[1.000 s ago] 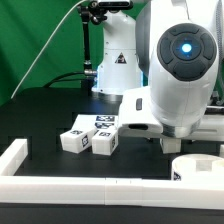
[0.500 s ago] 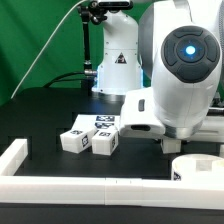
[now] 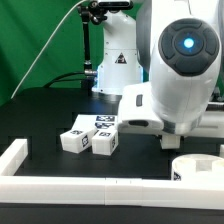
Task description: Assemble stool
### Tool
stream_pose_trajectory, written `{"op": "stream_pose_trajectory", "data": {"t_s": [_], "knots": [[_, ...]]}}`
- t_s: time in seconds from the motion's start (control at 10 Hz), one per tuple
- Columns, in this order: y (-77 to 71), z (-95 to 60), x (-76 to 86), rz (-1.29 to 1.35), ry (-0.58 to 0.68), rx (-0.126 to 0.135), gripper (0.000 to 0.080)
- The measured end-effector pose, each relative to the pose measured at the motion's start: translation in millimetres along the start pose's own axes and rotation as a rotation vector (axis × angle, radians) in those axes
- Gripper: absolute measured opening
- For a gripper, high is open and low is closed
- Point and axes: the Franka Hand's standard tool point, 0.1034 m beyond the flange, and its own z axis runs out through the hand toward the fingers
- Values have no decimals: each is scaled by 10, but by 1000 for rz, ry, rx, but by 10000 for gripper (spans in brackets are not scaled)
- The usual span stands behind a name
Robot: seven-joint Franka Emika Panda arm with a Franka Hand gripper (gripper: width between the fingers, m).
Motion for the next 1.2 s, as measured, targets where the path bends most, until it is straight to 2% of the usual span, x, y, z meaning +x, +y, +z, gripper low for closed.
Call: {"op": "stream_pose_trajectory", "data": {"t_s": [0.2, 0.3, 0.5, 0.7, 0.8, 0.9, 1.1, 1.2], "knots": [[-22, -261, -105, -7, 24, -15, 324], [-36, -334, -143, -9, 37, -18, 324], [-41, -330, -129, -10, 42, -16, 324], [-41, -379, -71, -35, 79, -10, 324], [-9, -451, -19, -56, 92, -5, 324], [-60, -656, 46, -62, 180, 1, 324], [-140, -988, -59, -69, 326, 11, 324], [-161, -1060, -110, -71, 378, 14, 324]]}}
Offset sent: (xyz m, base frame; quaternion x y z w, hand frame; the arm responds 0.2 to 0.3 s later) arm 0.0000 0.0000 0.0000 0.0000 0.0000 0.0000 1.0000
